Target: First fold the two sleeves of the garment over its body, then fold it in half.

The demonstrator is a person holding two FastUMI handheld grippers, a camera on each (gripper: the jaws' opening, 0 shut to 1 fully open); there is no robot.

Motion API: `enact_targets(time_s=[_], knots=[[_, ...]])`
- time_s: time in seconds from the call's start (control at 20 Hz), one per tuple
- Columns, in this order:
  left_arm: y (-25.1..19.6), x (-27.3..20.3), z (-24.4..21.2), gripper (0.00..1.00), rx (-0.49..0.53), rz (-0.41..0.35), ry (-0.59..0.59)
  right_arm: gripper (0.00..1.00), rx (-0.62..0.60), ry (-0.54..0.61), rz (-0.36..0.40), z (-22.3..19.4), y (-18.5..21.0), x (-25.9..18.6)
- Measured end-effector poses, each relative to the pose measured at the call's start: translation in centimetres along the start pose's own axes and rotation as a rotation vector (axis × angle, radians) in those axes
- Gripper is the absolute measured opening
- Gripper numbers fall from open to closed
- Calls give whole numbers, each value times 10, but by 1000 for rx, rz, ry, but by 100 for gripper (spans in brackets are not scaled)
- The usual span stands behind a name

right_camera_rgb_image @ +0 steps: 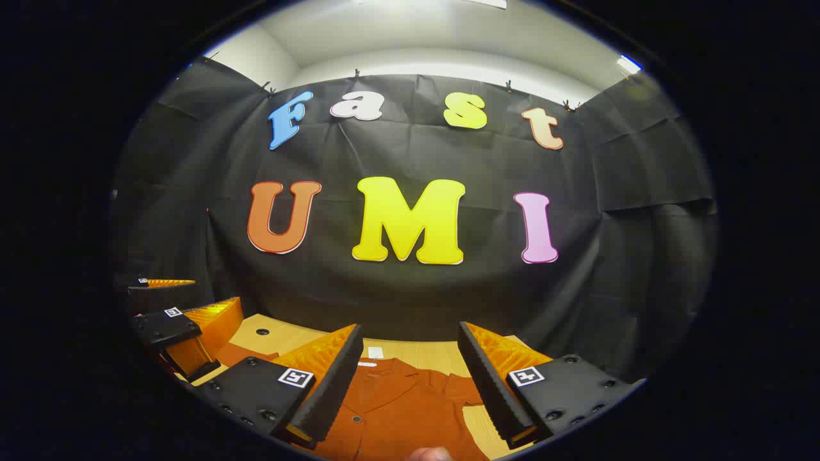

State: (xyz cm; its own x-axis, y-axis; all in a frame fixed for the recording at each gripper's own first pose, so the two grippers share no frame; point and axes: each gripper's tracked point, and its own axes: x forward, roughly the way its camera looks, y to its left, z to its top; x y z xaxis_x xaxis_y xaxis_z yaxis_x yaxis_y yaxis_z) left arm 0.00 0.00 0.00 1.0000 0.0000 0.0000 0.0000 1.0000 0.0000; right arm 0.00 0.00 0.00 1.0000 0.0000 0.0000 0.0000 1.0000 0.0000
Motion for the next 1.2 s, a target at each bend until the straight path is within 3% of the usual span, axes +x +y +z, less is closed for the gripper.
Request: enact_targets(time_s=[1.2], knots=[[-1, 12, -2, 99, 2, 20, 5, 94, 11, 5, -11, -1, -18, 13]])
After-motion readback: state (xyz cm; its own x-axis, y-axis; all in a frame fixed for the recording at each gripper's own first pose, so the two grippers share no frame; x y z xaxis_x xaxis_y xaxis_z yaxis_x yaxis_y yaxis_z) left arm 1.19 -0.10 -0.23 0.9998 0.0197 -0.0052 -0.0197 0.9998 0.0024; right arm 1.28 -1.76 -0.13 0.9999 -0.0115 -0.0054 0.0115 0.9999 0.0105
